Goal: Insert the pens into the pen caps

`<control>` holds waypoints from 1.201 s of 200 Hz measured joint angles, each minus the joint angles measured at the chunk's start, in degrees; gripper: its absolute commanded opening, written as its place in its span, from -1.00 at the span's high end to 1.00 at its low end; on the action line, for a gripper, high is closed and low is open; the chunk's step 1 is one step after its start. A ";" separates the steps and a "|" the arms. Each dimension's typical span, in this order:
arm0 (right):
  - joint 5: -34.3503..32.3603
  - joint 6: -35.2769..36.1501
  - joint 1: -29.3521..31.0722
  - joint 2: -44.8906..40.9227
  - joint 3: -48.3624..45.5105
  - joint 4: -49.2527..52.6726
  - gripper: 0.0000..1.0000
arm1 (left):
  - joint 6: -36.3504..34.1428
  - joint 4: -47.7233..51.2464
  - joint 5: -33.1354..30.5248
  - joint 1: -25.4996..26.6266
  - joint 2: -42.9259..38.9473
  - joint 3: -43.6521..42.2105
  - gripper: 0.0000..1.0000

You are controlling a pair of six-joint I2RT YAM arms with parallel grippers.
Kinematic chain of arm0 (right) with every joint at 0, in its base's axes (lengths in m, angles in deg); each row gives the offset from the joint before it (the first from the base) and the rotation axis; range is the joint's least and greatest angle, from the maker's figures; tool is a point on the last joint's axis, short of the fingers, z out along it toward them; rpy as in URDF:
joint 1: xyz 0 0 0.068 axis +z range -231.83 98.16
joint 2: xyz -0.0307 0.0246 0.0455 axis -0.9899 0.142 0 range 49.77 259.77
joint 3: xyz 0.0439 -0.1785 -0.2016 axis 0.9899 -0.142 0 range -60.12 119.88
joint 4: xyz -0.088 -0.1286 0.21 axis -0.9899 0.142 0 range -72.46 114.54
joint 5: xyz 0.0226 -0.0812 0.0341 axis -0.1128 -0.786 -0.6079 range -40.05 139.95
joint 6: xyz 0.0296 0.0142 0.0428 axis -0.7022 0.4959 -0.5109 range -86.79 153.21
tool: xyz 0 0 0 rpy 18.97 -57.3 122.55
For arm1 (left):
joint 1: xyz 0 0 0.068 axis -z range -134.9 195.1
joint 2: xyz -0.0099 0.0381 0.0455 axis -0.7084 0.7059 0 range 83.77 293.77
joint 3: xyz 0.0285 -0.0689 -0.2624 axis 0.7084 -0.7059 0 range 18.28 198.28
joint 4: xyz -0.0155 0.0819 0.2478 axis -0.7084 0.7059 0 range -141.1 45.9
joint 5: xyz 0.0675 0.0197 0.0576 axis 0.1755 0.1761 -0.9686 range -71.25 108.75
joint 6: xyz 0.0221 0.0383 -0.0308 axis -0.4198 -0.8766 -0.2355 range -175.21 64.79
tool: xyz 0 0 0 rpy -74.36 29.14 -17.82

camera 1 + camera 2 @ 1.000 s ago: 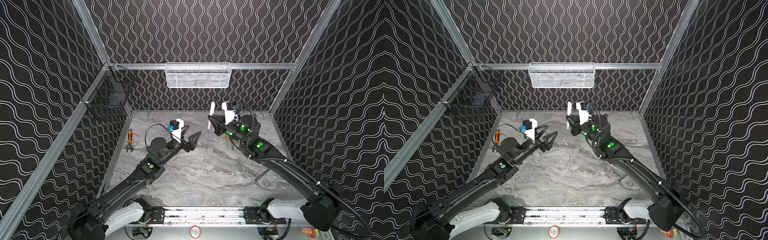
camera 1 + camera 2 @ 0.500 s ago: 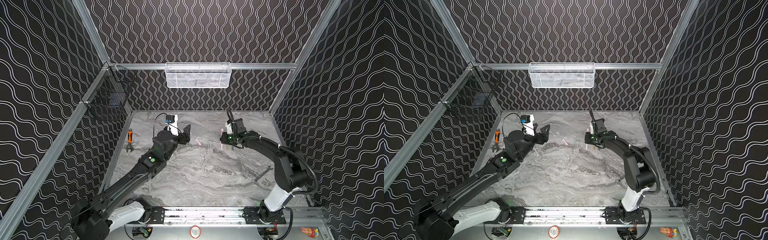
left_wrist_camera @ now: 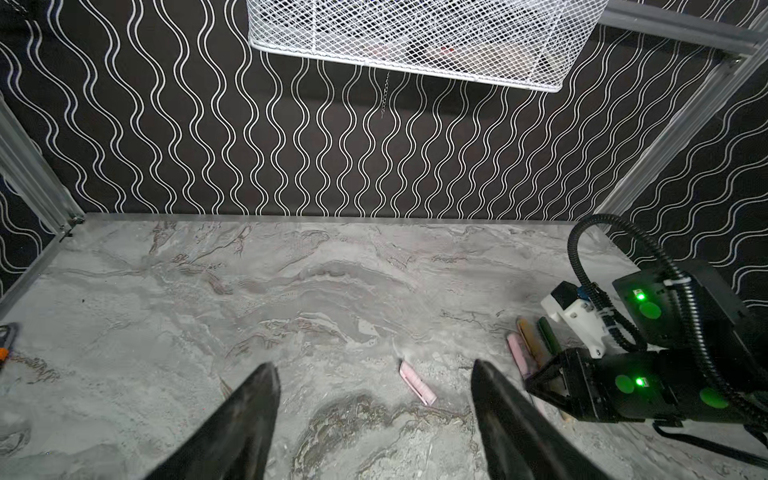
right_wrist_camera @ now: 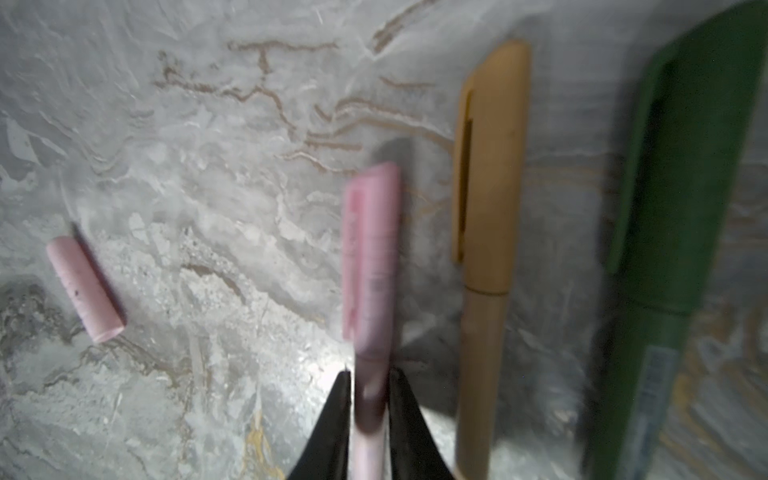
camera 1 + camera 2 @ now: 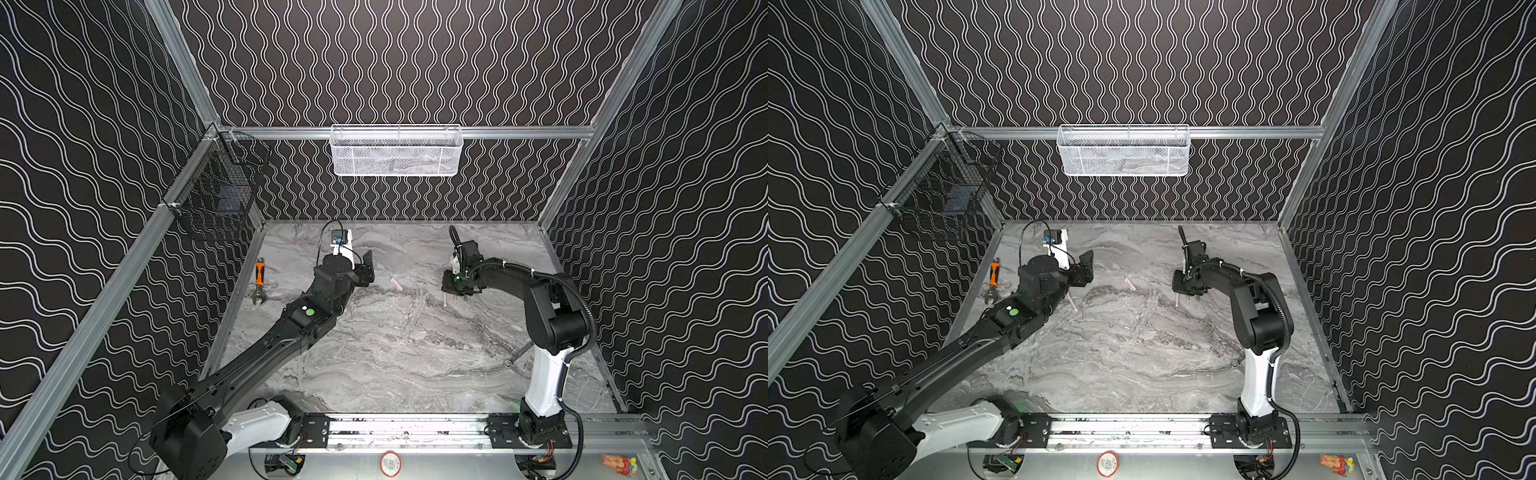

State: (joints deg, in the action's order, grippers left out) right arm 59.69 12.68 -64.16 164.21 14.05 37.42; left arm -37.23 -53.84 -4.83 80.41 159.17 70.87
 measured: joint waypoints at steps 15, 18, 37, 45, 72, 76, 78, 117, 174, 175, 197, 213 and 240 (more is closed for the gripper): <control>0.46 -0.11 -0.13 0.31 0.22 -0.35 0.44 | 0.00 0.24 -0.02 0.00 0.04 0.11 -0.53; 0.50 -0.17 -0.15 0.37 0.33 -0.50 0.43 | 0.00 0.22 -0.02 0.00 0.04 0.13 -0.53; 0.39 -0.50 -0.20 0.50 0.61 -0.96 0.38 | -0.07 0.24 -0.20 0.00 0.17 0.26 -0.56; 0.35 -0.76 -0.20 0.33 0.61 -0.94 0.36 | -0.22 0.26 -0.31 -0.02 0.33 0.33 -0.57; 0.48 -0.94 -0.20 -4.02 0.31 0.63 0.26 | -0.31 0.72 -2.32 -0.17 1.27 0.87 -0.62; 0.52 -0.94 -0.20 -5.11 0.31 0.74 0.24 | -0.31 0.92 -2.64 -0.28 1.51 1.01 -0.63; 0.57 -0.94 -0.17 -5.88 0.31 0.79 0.23 | -0.31 0.96 -2.80 -0.39 1.73 1.11 -0.63; 1.11 -1.11 0.74 -18.18 -1.40 0.00 0.19 | 1.75 8.72 -4.87 -4.79 9.38 7.10 -0.52; 3.41 -2.62 2.64 -27.85 -12.50 -3.39 0.19 | 10.67 26.86 0.24 -12.81 23.08 15.96 -0.31; 3.52 -2.64 2.67 -28.02 -12.70 -3.52 0.19 | 10.80 27.26 0.52 -12.96 23.45 16.15 -0.31; 4.68 -2.78 2.91 -29.90 -14.38 -4.72 0.17 | 11.96 32.54 5.27 -14.78 29.73 19.71 -0.23; 4.68 -2.34 2.95 -31.21 -15.17 -4.85 0.17 | 12.22 35.08 8.50 -15.78 34.05 21.66 -0.20; 4.63 -1.25 2.95 -32.46 -15.41 -5.27 0.17 | 13.77 38.12 13.46 -17.57 38.75 22.01 -0.06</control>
State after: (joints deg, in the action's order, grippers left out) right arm 64.32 11.43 -61.21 131.75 -1.36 32.15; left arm -23.46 -15.72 8.64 62.84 197.92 92.88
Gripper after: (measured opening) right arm 0.416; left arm 0.546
